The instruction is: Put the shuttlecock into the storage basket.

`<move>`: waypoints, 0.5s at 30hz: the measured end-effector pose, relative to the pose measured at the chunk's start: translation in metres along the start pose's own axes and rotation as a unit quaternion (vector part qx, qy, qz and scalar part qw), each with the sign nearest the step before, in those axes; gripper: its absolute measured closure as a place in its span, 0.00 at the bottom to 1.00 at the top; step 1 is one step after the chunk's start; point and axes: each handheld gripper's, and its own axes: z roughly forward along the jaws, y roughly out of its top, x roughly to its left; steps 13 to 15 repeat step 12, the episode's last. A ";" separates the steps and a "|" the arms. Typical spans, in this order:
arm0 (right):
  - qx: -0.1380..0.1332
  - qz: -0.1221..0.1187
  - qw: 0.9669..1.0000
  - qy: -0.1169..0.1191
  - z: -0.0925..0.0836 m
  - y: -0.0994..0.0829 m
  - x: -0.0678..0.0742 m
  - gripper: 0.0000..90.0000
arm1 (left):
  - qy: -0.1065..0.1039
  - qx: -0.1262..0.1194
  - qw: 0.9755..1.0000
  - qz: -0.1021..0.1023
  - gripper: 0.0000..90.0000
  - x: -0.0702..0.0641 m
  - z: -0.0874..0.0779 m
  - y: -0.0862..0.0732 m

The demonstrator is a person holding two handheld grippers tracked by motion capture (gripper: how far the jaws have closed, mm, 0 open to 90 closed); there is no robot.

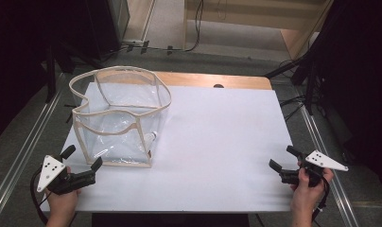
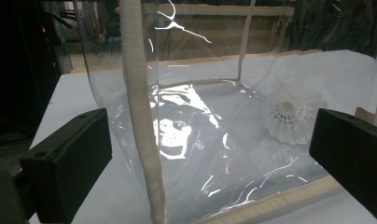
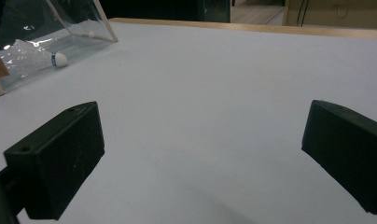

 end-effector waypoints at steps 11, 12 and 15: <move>0.003 0.003 1.000 0.003 0.002 -0.002 0.002 0.00 | -0.003 0.000 1.000 0.001 0.00 0.000 0.000 0.000; 0.005 0.002 1.000 0.004 0.003 -0.002 0.002 0.00 | -0.002 0.000 1.000 0.001 0.00 0.000 0.000 0.000; 0.005 0.002 1.000 0.004 0.003 -0.002 0.002 0.00 | -0.002 0.000 1.000 0.001 0.00 0.000 0.000 0.000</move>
